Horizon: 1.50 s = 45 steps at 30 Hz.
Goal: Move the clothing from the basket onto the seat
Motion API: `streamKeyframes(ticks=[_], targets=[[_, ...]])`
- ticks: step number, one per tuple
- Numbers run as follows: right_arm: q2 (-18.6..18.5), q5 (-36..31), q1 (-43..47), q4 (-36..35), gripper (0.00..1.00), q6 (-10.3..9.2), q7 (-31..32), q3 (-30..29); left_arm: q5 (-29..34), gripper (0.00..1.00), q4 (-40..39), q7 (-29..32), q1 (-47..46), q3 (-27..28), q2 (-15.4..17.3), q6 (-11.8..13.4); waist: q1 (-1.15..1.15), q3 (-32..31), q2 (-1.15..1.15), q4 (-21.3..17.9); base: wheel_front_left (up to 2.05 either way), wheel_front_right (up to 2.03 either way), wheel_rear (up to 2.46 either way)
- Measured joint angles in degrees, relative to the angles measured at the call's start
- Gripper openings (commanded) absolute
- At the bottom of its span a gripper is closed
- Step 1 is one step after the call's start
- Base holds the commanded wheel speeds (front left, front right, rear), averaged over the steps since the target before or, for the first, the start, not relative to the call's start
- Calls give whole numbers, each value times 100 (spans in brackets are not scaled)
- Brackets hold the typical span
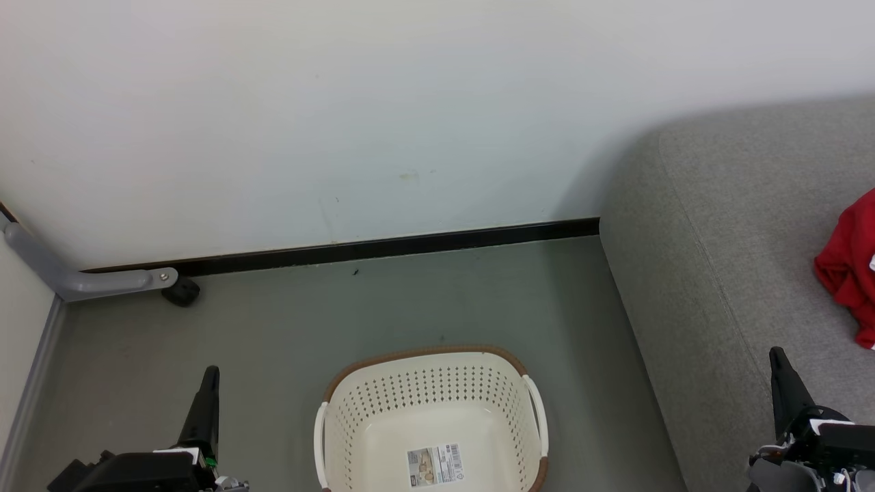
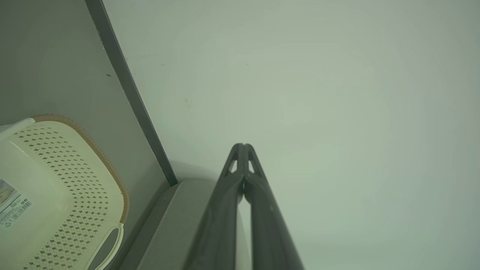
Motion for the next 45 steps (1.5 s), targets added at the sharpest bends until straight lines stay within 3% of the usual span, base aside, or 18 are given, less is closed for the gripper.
streamKeyframes(ticks=[45], targets=[[0,1,0,-1,0,0,0,0,0,0,-13,0,0,0,-1,0,0,0,0,0,0,0,0]])
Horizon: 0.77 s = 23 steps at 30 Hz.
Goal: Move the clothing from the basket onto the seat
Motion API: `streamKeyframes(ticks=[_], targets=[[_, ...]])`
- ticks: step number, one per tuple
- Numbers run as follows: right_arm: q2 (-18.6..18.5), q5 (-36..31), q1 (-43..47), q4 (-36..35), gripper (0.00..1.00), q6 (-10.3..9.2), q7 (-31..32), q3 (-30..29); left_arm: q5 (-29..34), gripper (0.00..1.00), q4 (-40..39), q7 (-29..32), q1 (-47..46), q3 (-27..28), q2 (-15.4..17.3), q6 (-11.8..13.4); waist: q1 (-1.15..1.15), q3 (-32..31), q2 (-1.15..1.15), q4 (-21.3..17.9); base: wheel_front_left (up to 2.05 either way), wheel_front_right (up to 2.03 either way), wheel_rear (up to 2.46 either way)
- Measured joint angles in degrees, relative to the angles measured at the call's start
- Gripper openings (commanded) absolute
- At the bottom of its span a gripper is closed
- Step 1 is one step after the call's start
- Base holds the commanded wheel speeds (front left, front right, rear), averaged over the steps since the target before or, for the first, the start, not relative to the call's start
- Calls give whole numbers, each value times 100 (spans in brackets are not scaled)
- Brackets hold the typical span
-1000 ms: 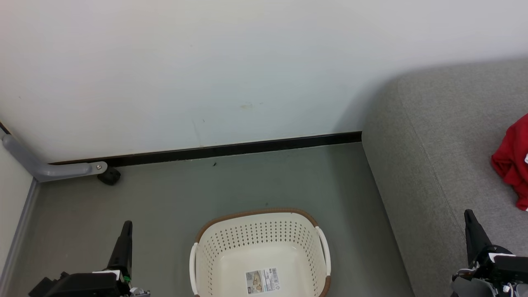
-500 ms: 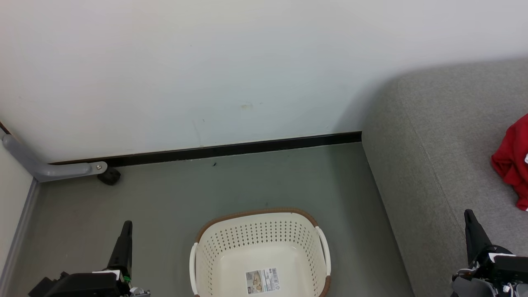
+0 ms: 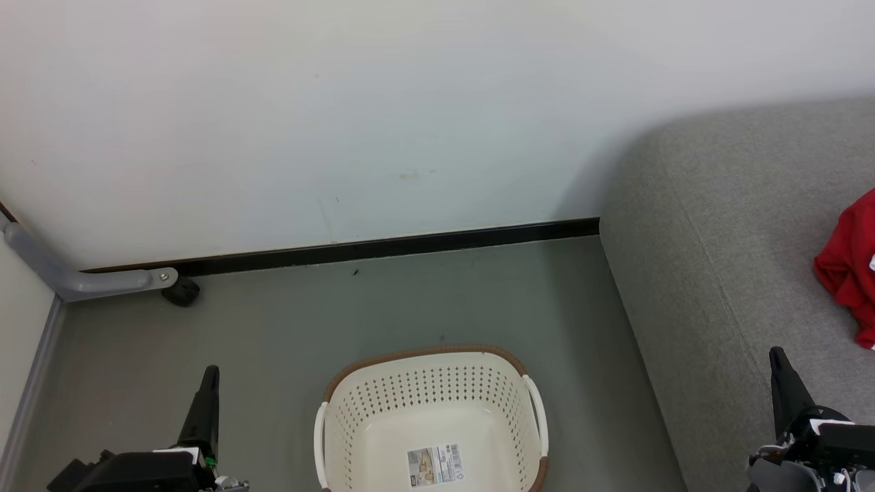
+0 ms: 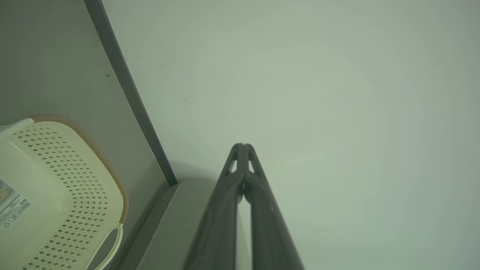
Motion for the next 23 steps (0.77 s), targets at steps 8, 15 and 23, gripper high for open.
streamKeyframes(ticks=[8,15,23], targets=[[1,0,0,-1,0,0,0,0,0,0,-1,0,0,0,0,0,1,0,0,0,0,0,0],[1,0,0,-1,0,0,0,0,0,0,-2,0,0,0,0,0,1,0,0,0,0,0,0],[1,0,0,-1,0,0,0,0,0,0,-2,0,0,0,0,0,1,0,0,0,0,0,0]])
